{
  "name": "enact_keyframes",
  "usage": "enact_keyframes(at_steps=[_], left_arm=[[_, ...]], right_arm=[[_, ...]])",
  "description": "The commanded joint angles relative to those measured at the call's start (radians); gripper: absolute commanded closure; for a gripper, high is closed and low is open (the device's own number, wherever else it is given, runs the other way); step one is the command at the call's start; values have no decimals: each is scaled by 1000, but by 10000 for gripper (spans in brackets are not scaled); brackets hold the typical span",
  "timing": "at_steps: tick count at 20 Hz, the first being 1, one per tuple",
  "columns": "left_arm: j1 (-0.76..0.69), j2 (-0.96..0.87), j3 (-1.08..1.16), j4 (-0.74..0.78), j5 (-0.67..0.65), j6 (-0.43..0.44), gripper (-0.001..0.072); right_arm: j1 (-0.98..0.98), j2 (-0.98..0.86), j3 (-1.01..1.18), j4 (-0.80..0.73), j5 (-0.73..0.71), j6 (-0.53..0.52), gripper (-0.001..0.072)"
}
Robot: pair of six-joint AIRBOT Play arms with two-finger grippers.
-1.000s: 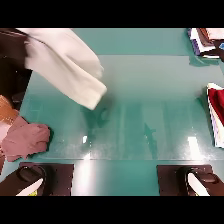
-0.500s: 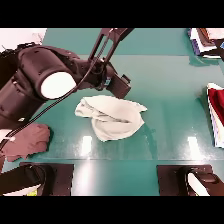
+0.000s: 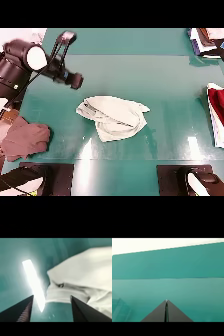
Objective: Fold the shirts.
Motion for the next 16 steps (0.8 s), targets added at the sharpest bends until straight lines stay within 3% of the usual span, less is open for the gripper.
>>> enact_keyframes(at_steps=[1, 6, 9, 10, 13, 16], left_arm=[[139, -2, -236, -164, 86, 16, 162], [148, -16, -479, -412, 328, 82, 162], [148, -28, -505, -444, 384, 84, 163], [148, -28, -505, -447, 395, 83, 194], [148, -28, -505, -447, 428, 83, 670], [150, -25, -451, -412, 419, 83, 683]], right_arm=[[0, -2, 0, 0, 4, 0, 691], [0, -2, 0, -2, 22, 0, 691], [0, -2, 0, -3, 32, 0, 690], [0, -2, 0, -3, 39, 0, 690], [0, -3, -3, -11, 90, 0, 690], [-26, -4, -46, -7, 200, 1, 691]])
